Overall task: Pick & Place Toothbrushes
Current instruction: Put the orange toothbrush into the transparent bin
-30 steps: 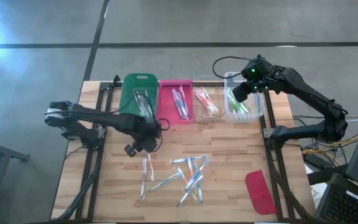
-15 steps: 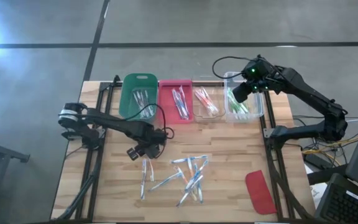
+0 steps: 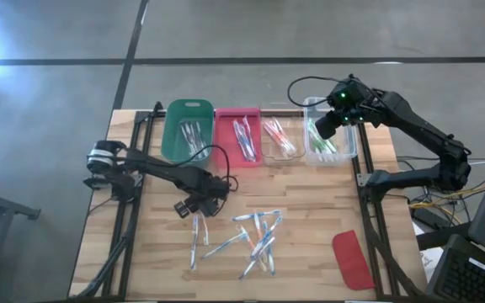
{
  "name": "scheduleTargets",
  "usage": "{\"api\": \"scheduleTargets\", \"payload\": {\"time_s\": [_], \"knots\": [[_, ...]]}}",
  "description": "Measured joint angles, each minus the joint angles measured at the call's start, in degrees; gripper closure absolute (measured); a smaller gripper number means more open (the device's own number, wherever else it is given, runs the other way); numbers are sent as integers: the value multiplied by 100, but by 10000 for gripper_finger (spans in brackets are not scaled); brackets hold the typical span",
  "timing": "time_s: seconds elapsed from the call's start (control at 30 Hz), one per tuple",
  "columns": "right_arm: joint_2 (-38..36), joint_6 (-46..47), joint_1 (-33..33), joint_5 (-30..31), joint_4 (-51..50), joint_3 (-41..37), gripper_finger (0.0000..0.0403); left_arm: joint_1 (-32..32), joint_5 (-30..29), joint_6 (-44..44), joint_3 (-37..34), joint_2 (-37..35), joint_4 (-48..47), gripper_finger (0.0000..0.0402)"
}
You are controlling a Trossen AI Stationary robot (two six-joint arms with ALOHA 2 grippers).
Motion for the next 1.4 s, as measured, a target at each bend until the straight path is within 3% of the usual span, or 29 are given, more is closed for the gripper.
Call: {"api": "scheduleTargets", "payload": {"time_s": [0.43,1.03,1.4], "knots": [[0,-41,0,0,2,0,332,-99,-361,35,15,131,55,246],[-1,6,0,0,-1,-2,297,-232,-463,149,116,160,101,325],[-2,1,-1,0,-4,-193,302,-255,-552,-4,340,25,-17,380]]}}
